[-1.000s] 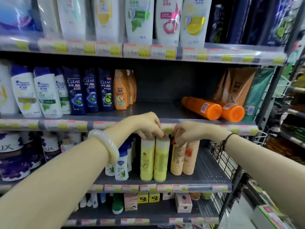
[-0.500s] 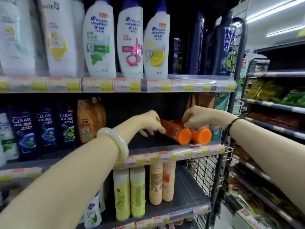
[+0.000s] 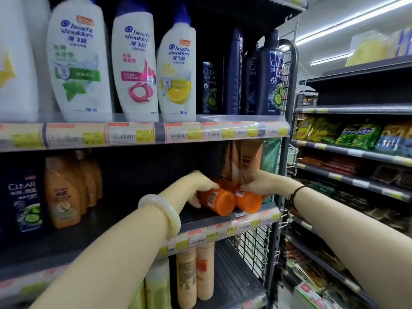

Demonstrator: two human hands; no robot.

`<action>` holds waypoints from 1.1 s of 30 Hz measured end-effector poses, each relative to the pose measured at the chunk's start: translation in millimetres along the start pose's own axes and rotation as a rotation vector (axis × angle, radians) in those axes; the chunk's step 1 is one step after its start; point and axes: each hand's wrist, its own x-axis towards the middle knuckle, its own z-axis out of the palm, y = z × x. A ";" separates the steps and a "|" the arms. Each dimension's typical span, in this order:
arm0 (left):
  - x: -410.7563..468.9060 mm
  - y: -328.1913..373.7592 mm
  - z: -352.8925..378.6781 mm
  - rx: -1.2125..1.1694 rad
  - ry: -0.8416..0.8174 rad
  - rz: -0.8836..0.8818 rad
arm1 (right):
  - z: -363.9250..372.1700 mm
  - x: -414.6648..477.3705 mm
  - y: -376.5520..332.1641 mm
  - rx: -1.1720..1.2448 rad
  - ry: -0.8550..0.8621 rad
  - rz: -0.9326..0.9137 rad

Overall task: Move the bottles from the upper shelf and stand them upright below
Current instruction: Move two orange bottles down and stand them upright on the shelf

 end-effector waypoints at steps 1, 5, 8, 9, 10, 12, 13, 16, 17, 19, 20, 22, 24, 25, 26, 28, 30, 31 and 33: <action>2.8 -1.2 0.5 -0.020 -0.009 -0.015 | 1.6 1.8 0.2 0.020 -0.007 0.017; 11.9 -5.5 1.4 -0.113 -0.074 -0.057 | 3.8 7.8 -0.5 0.116 -0.016 0.076; 16.6 -8.5 2.4 -0.232 -0.114 -0.072 | 5.1 12.1 0.4 0.165 -0.008 0.106; 17.7 -9.6 3.0 -0.277 -0.131 -0.076 | 5.8 13.5 1.4 0.186 -0.010 0.117; 18.2 -10.8 3.7 -0.315 -0.148 -0.079 | 6.7 15.0 2.6 0.204 -0.008 0.122; 19.4 -12.4 4.6 -0.363 -0.156 -0.083 | 7.8 17.1 4.6 0.253 0.000 0.132; 20.1 -13.4 4.5 -0.381 -0.154 -0.091 | 8.1 17.3 5.0 0.285 -0.001 0.142; 19.9 -15.2 1.2 -0.395 -0.158 -0.133 | 9.1 17.3 3.3 0.368 -0.053 0.163; 20.0 -15.7 -0.9 -0.385 -0.164 -0.142 | 9.2 16.7 1.6 0.377 -0.076 0.166; 19.0 -17.4 -5.5 -0.342 -0.173 -0.158 | 9.5 16.6 -2.1 0.378 -0.128 0.179; 18.1 -18.2 -7.4 -0.328 -0.176 -0.163 | 9.6 16.9 -4.0 0.376 -0.151 0.186; 14.4 -20.3 -10.1 -0.317 -0.168 -0.166 | 11.7 19.7 -6.3 0.392 -0.178 0.197; 11.5 -23.5 -11.5 -0.336 -0.162 -0.162 | 16.5 22.4 -7.3 0.451 -0.186 0.213; 11.2 -24.9 -11.8 -0.350 -0.161 -0.152 | 19.4 23.7 -7.1 0.474 -0.180 0.221; 11.1 -25.8 -11.8 -0.367 -0.154 -0.145 | 22.3 24.7 -6.2 0.487 -0.167 0.226; 10.6 -27.7 -10.5 -0.410 -0.127 -0.148 | 27.2 23.7 -5.0 0.524 -0.129 0.224; 11.1 -30.1 -7.6 -0.447 -0.112 -0.169 | 31.3 21.1 -3.9 0.593 -0.100 0.223; 10.8 -31.2 -5.7 -0.467 -0.114 -0.175 | 33.5 20.1 -3.1 0.631 -0.091 0.218; 10.2 -32.1 -1.5 -0.501 -0.116 -0.160 | 38.3 19.3 -1.0 0.678 -0.053 0.207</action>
